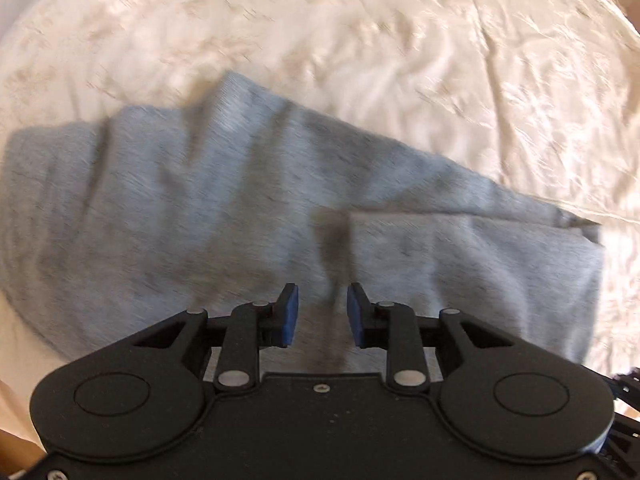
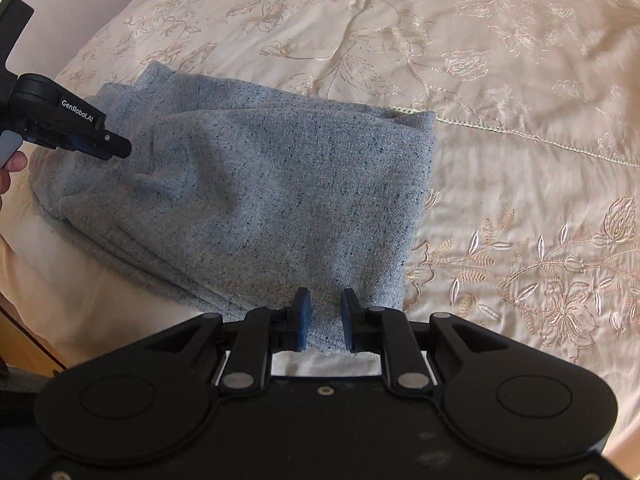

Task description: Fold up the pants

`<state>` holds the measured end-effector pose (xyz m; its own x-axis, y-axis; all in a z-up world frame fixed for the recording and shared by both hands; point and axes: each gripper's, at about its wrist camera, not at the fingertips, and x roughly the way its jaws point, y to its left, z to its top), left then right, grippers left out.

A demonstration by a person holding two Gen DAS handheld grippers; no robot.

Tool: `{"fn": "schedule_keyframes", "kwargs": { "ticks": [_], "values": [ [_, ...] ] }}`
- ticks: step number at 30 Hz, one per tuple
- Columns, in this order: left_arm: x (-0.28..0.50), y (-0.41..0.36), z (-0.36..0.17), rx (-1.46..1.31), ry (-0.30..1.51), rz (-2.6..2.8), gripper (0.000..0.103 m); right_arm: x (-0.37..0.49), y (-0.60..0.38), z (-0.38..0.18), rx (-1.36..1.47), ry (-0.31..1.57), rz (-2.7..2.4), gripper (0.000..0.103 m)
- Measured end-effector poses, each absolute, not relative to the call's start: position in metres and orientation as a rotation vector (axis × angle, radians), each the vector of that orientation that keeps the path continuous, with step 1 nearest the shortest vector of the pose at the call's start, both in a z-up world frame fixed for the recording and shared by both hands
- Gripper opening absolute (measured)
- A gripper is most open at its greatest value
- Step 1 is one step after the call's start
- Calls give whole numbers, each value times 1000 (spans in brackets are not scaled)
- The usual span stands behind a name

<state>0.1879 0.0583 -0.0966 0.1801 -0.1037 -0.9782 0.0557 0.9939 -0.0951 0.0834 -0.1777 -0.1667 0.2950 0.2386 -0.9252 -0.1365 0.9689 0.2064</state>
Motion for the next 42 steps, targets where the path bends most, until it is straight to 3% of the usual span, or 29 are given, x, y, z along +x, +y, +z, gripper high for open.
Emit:
{"fn": "schedule_keyframes", "kwargs": {
  "ticks": [3, 15, 17, 19, 21, 30, 32, 35, 37, 42],
  "values": [
    [177, 53, -98, -100, 1400, -175, 37, 88, -178, -164, 89, 1241, 264, 18],
    [165, 33, -116, 92, 1373, -277, 40, 89, -182, -164, 109, 1234, 291, 19],
    [162, 30, -119, 118, 1398, -310, 35, 90, -180, -164, 108, 1235, 292, 19],
    [155, 36, -120, 86, 1426, -334, 19, 90, -181, -162, 106, 1233, 295, 19],
    [150, 48, -118, 35, 1432, -328, 12, 92, -182, -159, 104, 1221, 298, 19],
    [136, 82, -114, -13, 1422, -233, 2, 133, -169, -144, 85, 1156, 377, 19],
    [134, 83, -107, -38, 1401, -239, 4, 146, -159, -143, 67, 1141, 412, 19],
    [136, 83, -97, -78, 1382, -266, 19, 163, -143, -140, 42, 1116, 471, 19],
    [140, 77, -93, -63, 1381, -278, 44, 173, -133, -140, 32, 1107, 508, 19],
    [148, 60, -84, 0, 1332, -309, 45, 185, -118, -140, 7, 1110, 541, 19]
  ]
}}
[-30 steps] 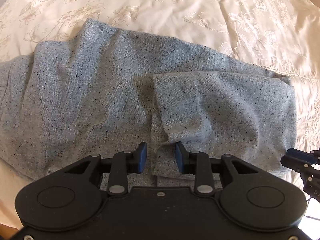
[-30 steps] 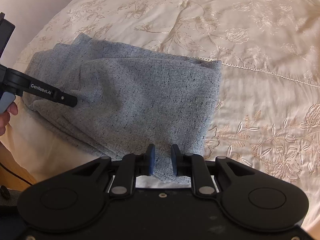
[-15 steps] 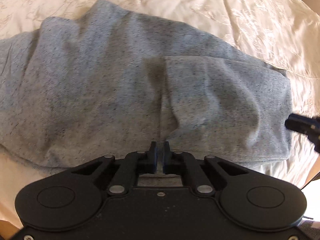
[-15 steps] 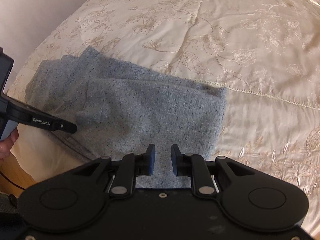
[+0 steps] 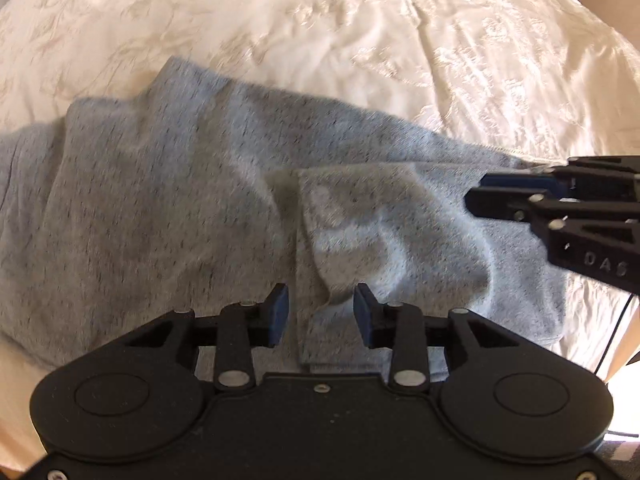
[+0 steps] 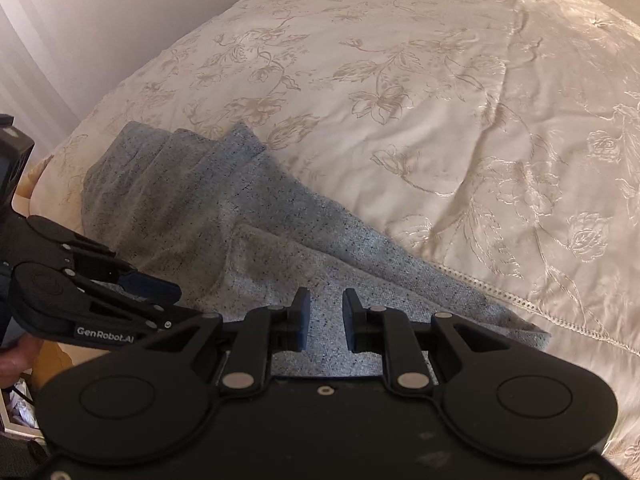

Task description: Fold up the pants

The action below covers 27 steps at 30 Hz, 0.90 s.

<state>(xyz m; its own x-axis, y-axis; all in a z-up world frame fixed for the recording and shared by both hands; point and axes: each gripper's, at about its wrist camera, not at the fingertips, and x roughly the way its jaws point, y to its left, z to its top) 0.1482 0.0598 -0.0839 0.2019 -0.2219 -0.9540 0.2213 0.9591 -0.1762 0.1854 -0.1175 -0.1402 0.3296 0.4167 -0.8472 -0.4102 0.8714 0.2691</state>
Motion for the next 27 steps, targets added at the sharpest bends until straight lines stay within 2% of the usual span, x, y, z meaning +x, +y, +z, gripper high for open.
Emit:
{"fn": "schedule_keyframes", "kwargs": {
  "ticks": [3, 5, 6, 7, 9, 23, 27],
  "values": [
    [157, 51, -88, 26, 1334, -316, 44, 184, -115, -139, -1, 1115, 554, 19],
    [156, 42, -90, 47, 1313, -337, 38, 182, -115, -140, -11, 1119, 558, 19],
    [154, 39, -89, 50, 1302, -352, 28, 182, -115, -140, -15, 1121, 558, 19],
    [151, 35, -91, 56, 1308, -366, 14, 182, -115, -141, -16, 1123, 559, 19],
    [147, 33, -95, 55, 1329, -370, 4, 182, -117, -141, -9, 1125, 557, 19],
    [149, 65, -97, -26, 1358, -259, 5, 205, -93, -163, -64, 1146, 633, 20],
    [146, 68, -92, 7, 1372, -168, 7, 225, -87, -194, -104, 1186, 585, 12]
  ]
}}
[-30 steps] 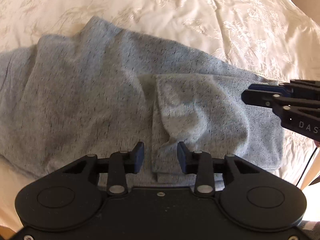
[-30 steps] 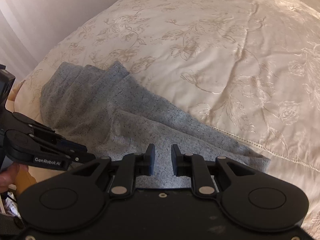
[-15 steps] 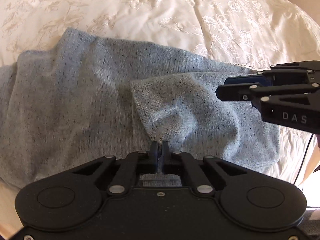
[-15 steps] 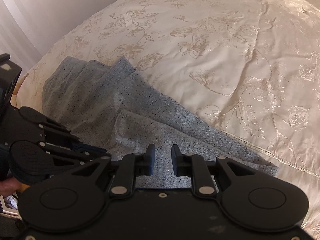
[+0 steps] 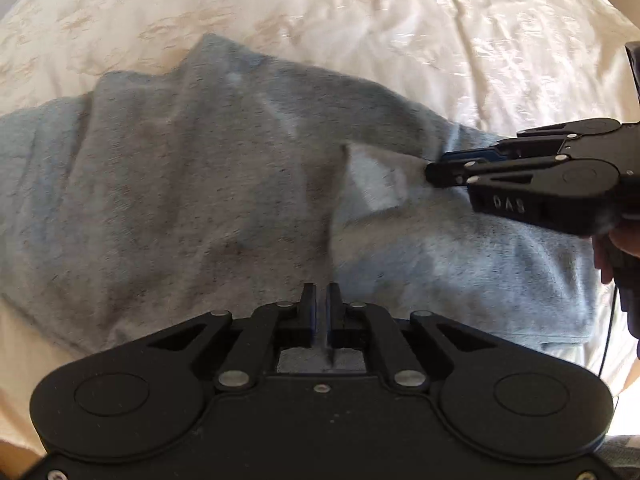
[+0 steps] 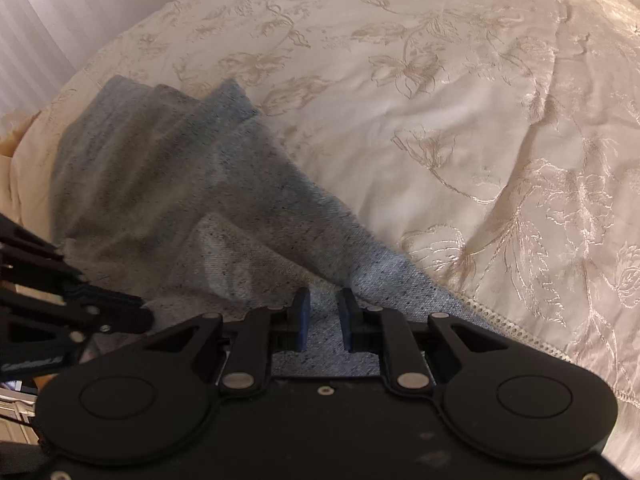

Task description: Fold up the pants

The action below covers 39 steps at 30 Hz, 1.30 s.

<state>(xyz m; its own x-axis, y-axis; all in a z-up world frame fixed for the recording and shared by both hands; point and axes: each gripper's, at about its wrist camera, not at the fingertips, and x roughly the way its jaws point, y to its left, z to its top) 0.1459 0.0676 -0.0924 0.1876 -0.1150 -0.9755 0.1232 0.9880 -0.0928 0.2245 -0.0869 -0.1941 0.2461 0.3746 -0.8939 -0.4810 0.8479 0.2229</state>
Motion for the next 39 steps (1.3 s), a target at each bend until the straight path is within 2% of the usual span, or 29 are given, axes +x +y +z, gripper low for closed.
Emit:
{"fn": "schedule_keyframes", "kwargs": {
  "ticks": [6, 10, 14, 18, 22, 24, 30, 39],
  "values": [
    [137, 67, -69, -90, 1287, -208, 11, 236, -91, -204, -51, 1193, 564, 10],
    [152, 49, -83, -127, 1263, -213, 11, 236, -92, -204, -50, 1187, 565, 10],
    [163, 31, -99, -136, 1305, -237, 13, 237, -93, -204, -36, 1188, 564, 10],
    [149, 28, -125, -50, 1429, -217, 16, 237, -94, -204, -31, 1188, 562, 10],
    [131, 44, -113, -119, 1419, -219, 17, 236, -94, -200, -28, 1188, 562, 11],
    [124, 53, -102, -136, 1409, -195, 17, 232, -95, -192, -33, 1173, 556, 17],
    [102, 89, -79, -129, 1361, -83, 17, 196, -104, -159, 29, 1132, 563, 19],
    [113, 187, -68, -168, 1325, 118, 17, 140, -87, -180, -32, 1255, 497, 21]
  ]
}}
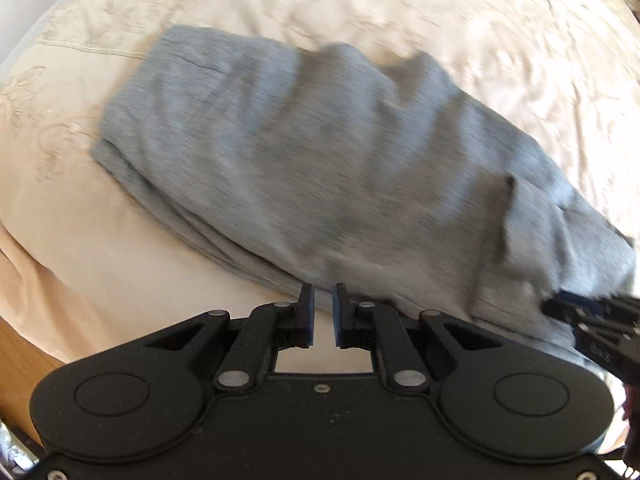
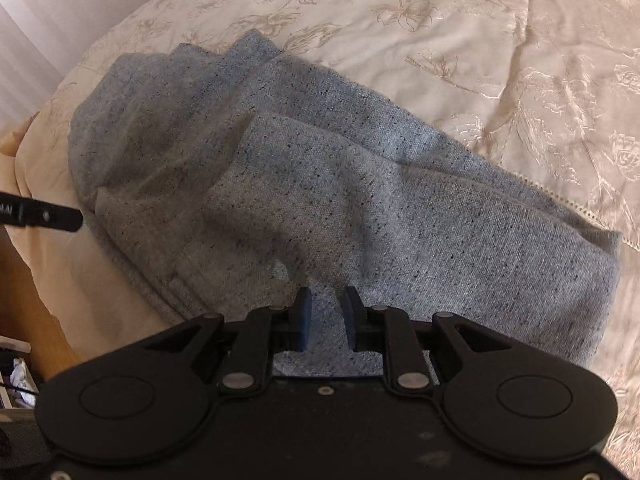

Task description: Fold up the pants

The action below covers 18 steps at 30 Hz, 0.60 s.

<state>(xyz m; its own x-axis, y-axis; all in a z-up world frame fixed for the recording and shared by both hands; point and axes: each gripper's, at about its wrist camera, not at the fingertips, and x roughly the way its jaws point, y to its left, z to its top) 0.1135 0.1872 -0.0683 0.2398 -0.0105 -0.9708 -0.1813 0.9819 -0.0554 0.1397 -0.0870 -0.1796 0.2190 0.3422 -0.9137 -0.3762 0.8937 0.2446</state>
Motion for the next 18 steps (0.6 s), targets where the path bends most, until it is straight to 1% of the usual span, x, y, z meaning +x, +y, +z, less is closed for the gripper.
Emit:
{"fn": "schedule_keyframes", "kwargs": {
  "ticks": [7, 13, 14, 16, 18],
  "values": [
    [151, 274, -66, -175, 1262, 174, 17, 135, -65, -165, 17, 1249, 335, 21],
    [174, 333, -72, -228, 1252, 153, 17, 136, -13, -138, 90, 1202, 285, 21],
    [178, 342, -74, -228, 1254, 137, 19, 137, -2, -134, 90, 1193, 283, 21],
    [183, 352, -79, -210, 1256, 118, 43, 136, 19, -127, 91, 1176, 282, 21],
    [186, 358, -85, -189, 1252, 93, 50, 136, 35, -121, 108, 1166, 279, 21]
  ]
}}
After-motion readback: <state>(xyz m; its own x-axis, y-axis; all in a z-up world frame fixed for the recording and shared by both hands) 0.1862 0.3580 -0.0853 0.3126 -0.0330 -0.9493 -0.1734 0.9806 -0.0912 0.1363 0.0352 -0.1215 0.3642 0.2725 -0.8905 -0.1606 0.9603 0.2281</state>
